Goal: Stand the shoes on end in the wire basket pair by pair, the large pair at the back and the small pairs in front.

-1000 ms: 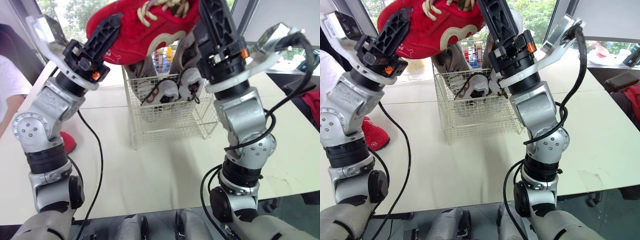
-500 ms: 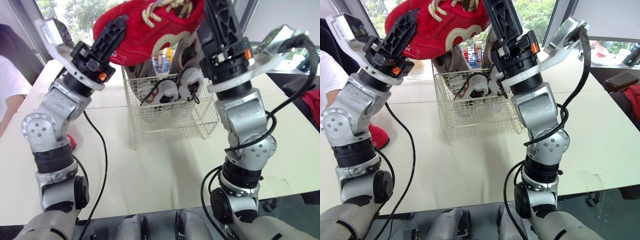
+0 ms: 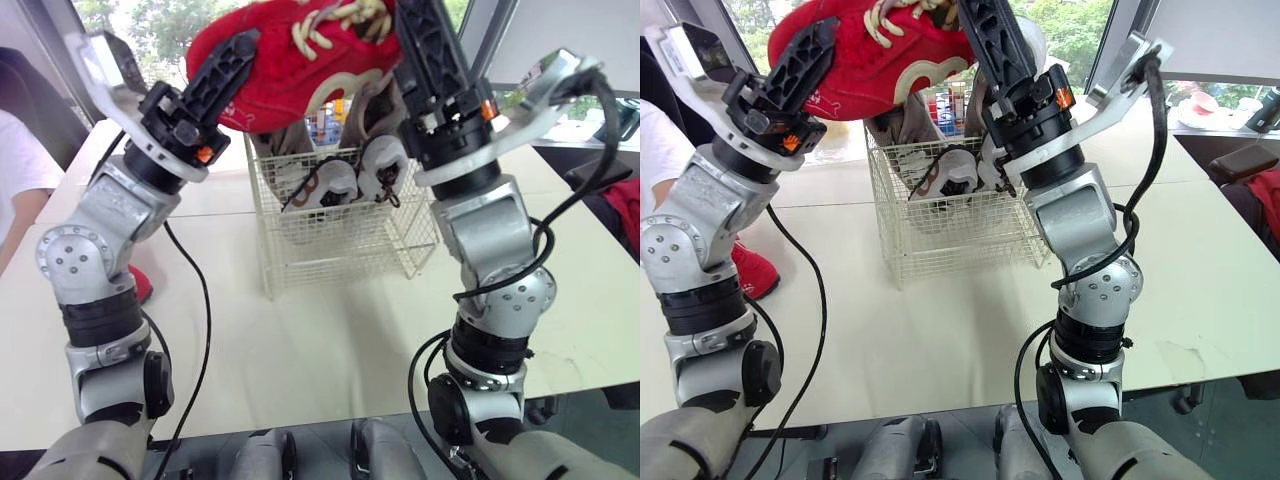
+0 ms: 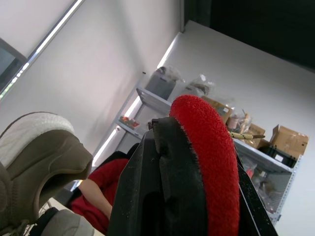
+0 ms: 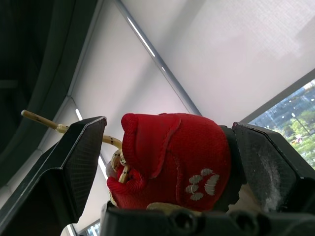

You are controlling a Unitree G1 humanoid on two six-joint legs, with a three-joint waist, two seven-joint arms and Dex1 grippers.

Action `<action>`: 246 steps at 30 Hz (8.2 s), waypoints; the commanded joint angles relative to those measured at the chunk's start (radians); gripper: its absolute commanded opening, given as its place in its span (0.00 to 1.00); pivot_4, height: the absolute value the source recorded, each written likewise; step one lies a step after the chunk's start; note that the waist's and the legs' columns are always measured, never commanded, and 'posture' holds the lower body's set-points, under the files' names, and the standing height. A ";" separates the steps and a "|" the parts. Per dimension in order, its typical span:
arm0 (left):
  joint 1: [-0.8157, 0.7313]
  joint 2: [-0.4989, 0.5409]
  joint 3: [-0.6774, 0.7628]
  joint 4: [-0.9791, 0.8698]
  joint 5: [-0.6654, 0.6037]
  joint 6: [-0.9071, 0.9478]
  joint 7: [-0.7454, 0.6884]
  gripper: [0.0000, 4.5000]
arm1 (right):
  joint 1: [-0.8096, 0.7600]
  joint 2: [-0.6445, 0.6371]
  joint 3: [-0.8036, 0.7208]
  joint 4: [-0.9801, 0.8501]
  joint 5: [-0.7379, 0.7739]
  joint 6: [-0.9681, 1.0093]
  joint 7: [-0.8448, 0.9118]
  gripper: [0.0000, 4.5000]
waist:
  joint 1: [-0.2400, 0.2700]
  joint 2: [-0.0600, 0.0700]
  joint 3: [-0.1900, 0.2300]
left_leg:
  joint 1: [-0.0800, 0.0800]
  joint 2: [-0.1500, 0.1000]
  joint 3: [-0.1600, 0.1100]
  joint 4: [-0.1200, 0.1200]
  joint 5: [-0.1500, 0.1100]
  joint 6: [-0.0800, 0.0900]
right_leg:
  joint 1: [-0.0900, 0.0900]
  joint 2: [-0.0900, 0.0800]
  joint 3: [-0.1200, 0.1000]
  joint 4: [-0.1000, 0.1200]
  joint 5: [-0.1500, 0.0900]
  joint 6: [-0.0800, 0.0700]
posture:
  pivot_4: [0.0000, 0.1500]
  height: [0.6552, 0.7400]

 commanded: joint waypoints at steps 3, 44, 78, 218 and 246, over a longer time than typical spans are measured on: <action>-0.080 0.032 0.083 0.043 -0.072 -0.047 0.001 0.06 | -0.031 -0.019 0.001 -0.014 -0.067 -0.032 0.011 0.99 | -0.002 0.000 0.000 | 0.000 0.000 0.000 0.000 0.000 0.000 | 0.000 0.000 0.000 0.000 0.000 0.000 | 1.00 1.00; 0.058 0.000 -0.067 -0.044 0.037 -0.006 -0.002 0.06 | -0.056 0.007 0.020 -0.077 0.052 -0.035 0.005 0.21 | -0.001 0.000 0.000 | 0.000 0.000 0.000 -0.001 -0.001 0.001 | 0.000 0.000 0.000 -0.001 0.000 0.000 | 1.00 1.00; 0.416 0.577 -0.055 -0.343 0.394 0.171 -0.395 0.80 | -0.336 -0.976 0.095 0.536 -0.539 0.147 1.314 0.20 | 0.005 -0.002 0.003 | -0.017 -0.001 0.002 0.000 0.001 0.002 | -0.018 -0.001 0.001 -0.002 -0.002 -0.003 | 1.00 1.00; 0.429 -0.245 -0.561 -0.368 1.508 -0.500 0.126 0.01 | -0.099 -1.019 0.167 0.148 -0.524 0.511 1.375 1.00 | 0.026 -0.012 -0.008 | -0.010 0.000 0.001 0.016 -0.004 0.010 | -0.014 -0.004 -0.001 0.016 0.000 -0.007 | 1.00 1.00; 0.573 -0.428 -0.602 -0.281 1.823 -0.698 0.263 0.01 | -0.171 -1.007 0.219 0.190 -0.520 0.571 1.376 1.00 | 0.028 0.001 -0.019 | -0.002 0.000 0.001 0.015 -0.007 0.016 | 0.001 -0.005 -0.003 0.002 -0.002 -0.011 | 1.00 1.00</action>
